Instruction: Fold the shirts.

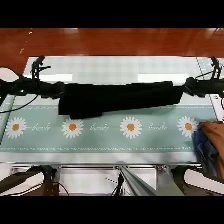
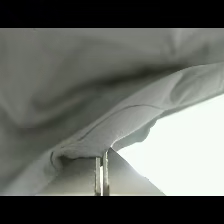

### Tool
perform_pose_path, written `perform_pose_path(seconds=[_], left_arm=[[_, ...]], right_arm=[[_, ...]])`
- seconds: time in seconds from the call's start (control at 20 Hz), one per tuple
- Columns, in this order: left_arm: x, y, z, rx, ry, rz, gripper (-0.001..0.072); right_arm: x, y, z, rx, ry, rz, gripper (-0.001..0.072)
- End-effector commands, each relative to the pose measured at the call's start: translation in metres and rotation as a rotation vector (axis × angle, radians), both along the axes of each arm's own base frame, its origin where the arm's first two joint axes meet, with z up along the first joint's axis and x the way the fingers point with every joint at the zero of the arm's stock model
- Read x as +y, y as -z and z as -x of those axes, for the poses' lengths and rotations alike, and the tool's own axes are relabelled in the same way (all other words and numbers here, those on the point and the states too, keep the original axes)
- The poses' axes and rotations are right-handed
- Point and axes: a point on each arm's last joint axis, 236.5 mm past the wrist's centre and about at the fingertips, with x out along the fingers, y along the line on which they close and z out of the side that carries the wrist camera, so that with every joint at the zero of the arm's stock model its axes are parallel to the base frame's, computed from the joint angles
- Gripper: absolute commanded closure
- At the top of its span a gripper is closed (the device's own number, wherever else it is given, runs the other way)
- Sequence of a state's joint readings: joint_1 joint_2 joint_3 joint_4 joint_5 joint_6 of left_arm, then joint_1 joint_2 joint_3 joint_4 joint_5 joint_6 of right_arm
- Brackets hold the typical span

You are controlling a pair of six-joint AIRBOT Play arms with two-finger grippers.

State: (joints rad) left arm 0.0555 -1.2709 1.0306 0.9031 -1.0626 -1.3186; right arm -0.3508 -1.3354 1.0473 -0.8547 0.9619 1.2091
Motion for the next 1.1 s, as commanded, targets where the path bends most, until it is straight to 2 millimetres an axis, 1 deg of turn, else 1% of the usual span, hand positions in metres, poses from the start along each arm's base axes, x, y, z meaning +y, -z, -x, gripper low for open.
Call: perform_pose_path(seconds=[0.0, 0.1, 0.15, 0.2, 0.3, 0.4, 0.45, 0.55, 0.6, 0.65, 0.7, 0.75, 0.8, 0.85, 0.9, 0.95, 1.0, 1.05], left_arm=[[0.017, 0.005, -0.047, -0.065, -0.112, 0.018, 0.0674], [0.022, 0.005, -0.069, -0.081, -0.127, 0.045, 0.0674], [0.021, 0.005, -0.081, -0.088, -0.130, 0.073, 0.0674], [0.018, 0.006, -0.091, -0.087, -0.135, 0.096, 0.0674], [0.012, 0.020, -0.104, -0.051, -0.138, 0.137, 0.0674], [0.008, 0.046, -0.103, 0.020, -0.123, 0.153, 0.0674], [0.006, 0.060, -0.097, 0.065, -0.114, 0.160, 0.0674], [0.001, 0.080, -0.085, 0.142, -0.087, 0.179, 0.0673], [-0.001, 0.085, -0.079, 0.173, -0.073, 0.187, 0.0667], [0.001, 0.086, -0.075, 0.188, -0.068, 0.194, 0.0580], [0.004, 0.084, -0.074, 0.194, -0.068, 0.200, 0.0442], [0.010, 0.079, -0.073, 0.194, -0.074, 0.206, 0.0307], [0.016, 0.075, -0.072, 0.193, -0.079, 0.212, 0.0279], [0.022, 0.069, -0.071, 0.191, -0.084, 0.218, 0.0277], [0.028, 0.064, -0.069, 0.189, -0.089, 0.223, 0.0277], [0.031, 0.058, -0.067, 0.187, -0.087, 0.228, 0.0277], [0.032, 0.052, -0.065, 0.183, -0.081, 0.229, 0.0277], [0.031, 0.047, -0.064, 0.175, -0.071, 0.230, 0.0277]], right_arm=[[-0.009, -0.009, -0.049, -0.155, 0.112, 0.061, 0.0683], [-0.011, 0.002, -0.064, -0.180, 0.144, 0.092, 0.0682], [-0.013, 0.010, -0.068, -0.175, 0.165, 0.092, 0.0683], [-0.014, 0.019, -0.070, -0.155, 0.182, 0.082, 0.0682], [-0.015, 0.038, -0.069, -0.111, 0.189, 0.069, 0.0682], [-0.014, 0.052, -0.068, -0.081, 0.193, 0.060, 0.0682], [-0.013, 0.057, -0.067, -0.069, 0.195, 0.054, 0.0681], [-0.013, 0.061, -0.066, -0.060, 0.194, 0.052, 0.0679], [-0.014, 0.059, -0.066, -0.064, 0.192, 0.061, 0.0618], [-0.017, 0.057, -0.066, -0.070, 0.184, 0.076, 0.0440], [-0.021, 0.052, -0.065, -0.077, 0.169, 0.101, 0.0338], [-0.030, 0.047, -0.063, -0.083, 0.153, 0.140, 0.0338], [-0.043, 0.041, -0.060, -0.082, 0.145, 0.183, 0.0338], [-0.058, 0.037, -0.056, -0.067, 0.162, 0.217, 0.0338], [-0.075, 0.038, -0.049, -0.031, 0.205, 0.230, 0.0313], [-0.088, 0.042, -0.041, 0.008, 0.256, 0.215, 0.0236], [-0.095, 0.048, -0.032, 0.053, 0.291, 0.176, 0.0216], [-0.095, 0.057, -0.023, 0.099, 0.302, 0.123, 0.0182]])
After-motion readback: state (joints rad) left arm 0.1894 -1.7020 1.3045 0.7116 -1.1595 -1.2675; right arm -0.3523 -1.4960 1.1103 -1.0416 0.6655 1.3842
